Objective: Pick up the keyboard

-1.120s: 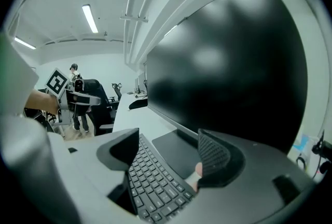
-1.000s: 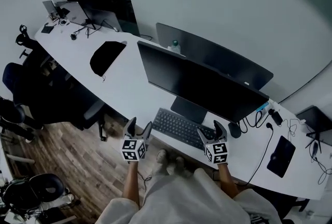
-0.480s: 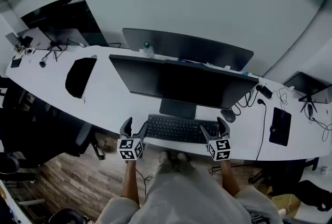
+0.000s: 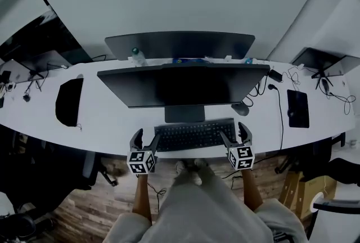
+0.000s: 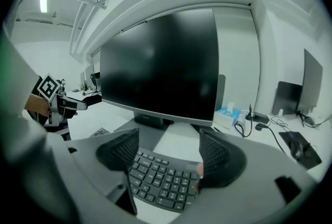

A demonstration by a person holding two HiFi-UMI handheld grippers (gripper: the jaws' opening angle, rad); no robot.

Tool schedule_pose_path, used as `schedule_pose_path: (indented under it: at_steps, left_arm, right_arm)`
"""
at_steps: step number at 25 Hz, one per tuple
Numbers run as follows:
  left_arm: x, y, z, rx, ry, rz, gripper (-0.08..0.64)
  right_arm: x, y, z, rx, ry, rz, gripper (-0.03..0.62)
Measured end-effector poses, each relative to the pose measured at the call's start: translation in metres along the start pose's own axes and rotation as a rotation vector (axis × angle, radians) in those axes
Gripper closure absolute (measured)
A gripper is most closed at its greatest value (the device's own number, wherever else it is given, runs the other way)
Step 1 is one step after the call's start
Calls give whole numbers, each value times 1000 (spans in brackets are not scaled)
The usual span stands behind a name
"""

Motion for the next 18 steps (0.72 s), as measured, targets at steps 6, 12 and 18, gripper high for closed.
schedule_pose_path:
  at_steps: [6, 12, 18]
  left_arm:
    - [-13, -6, 12, -70, -49, 2, 249]
    - [-29, -5, 21, -87, -87, -35, 249]
    - [-43, -2, 33, -65, -117, -80, 249]
  right_arm:
    - [-13, 0, -8, -55, -27, 31, 226]
    - [-32, 6, -8, -66, -65, 65, 212]
    - [-43, 17, 4, -48, -98, 61, 212]
Point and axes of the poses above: the fingertips, and each gripper's own axes: z forward along the fingers, y to its right, x out of its top, the point moved 6 cm from there along -z, backward along the fingers, and after that the axes turned 2 degrees about -x, right-handed, at the moved point
